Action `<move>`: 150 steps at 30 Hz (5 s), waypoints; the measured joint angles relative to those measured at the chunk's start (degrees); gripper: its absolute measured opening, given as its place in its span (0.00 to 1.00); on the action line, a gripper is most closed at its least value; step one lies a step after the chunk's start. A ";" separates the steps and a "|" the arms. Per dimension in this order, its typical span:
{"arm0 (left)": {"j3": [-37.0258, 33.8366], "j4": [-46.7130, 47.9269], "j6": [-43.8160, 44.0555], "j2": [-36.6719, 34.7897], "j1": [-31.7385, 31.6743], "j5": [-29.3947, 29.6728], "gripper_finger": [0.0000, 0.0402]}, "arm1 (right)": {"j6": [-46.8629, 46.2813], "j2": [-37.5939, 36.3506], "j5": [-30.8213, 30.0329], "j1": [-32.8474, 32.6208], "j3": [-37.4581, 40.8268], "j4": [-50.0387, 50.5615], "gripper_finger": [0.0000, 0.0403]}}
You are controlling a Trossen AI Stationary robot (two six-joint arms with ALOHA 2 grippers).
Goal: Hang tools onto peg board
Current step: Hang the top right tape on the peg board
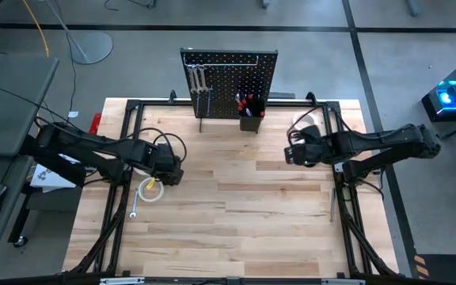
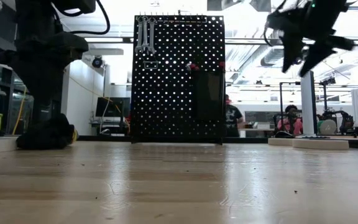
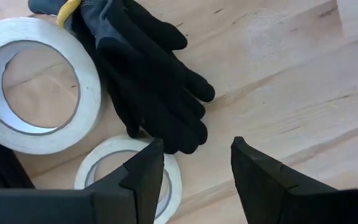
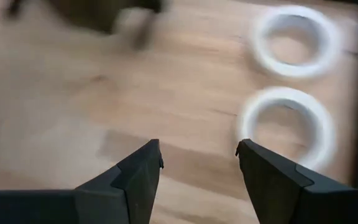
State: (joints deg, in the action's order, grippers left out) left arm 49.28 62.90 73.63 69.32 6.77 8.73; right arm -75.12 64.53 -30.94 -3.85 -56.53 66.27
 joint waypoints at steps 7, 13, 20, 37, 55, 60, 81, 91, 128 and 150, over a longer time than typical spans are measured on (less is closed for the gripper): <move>0.00 -0.94 -0.37 0.00 0.00 -0.16 0.42 | 2.68 0.71 2.14 14.22 1.51 4.24 0.52; 0.00 -4.11 -0.73 0.00 0.00 -2.37 0.42 | 31.63 7.45 12.01 34.02 2.08 -6.30 0.52; 0.00 -4.78 -1.90 0.00 0.74 -4.57 0.42 | 54.14 20.27 20.66 47.95 2.08 -15.48 0.52; 0.00 -4.79 -0.81 -0.01 1.70 -5.94 0.42 | 68.80 40.62 19.40 50.98 1.09 -23.43 0.48; 4.52 -7.97 -10.87 -9.13 5.75 10.69 0.42 | 50.78 13.11 24.41 26.12 2.11 -11.23 0.11; 4.76 -14.22 -16.68 -14.41 5.77 17.26 0.42 | 39.35 0.39 27.84 16.98 1.75 -20.81 0.11; 4.72 -32.77 -31.17 -12.87 3.04 26.58 0.42 | 36.07 24.84 7.21 -1.84 -8.49 -94.54 0.11; 4.72 -48.53 -55.47 -7.05 5.72 29.36 0.42 | 33.10 34.61 0.25 -1.82 -29.52 -75.13 0.11; 4.68 -86.11 -89.89 5.53 7.12 54.35 0.42 | 30.17 34.69 -7.50 -2.81 -33.66 -77.50 0.11; 4.74 -85.88 -87.68 4.79 6.05 49.37 0.14 | 29.35 34.73 -4.58 -2.91 -33.57 -77.59 0.21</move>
State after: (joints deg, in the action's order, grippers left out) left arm 54.02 -22.97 -14.06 74.11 12.82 58.10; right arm -45.77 99.26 -35.51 -6.76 -90.10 -11.32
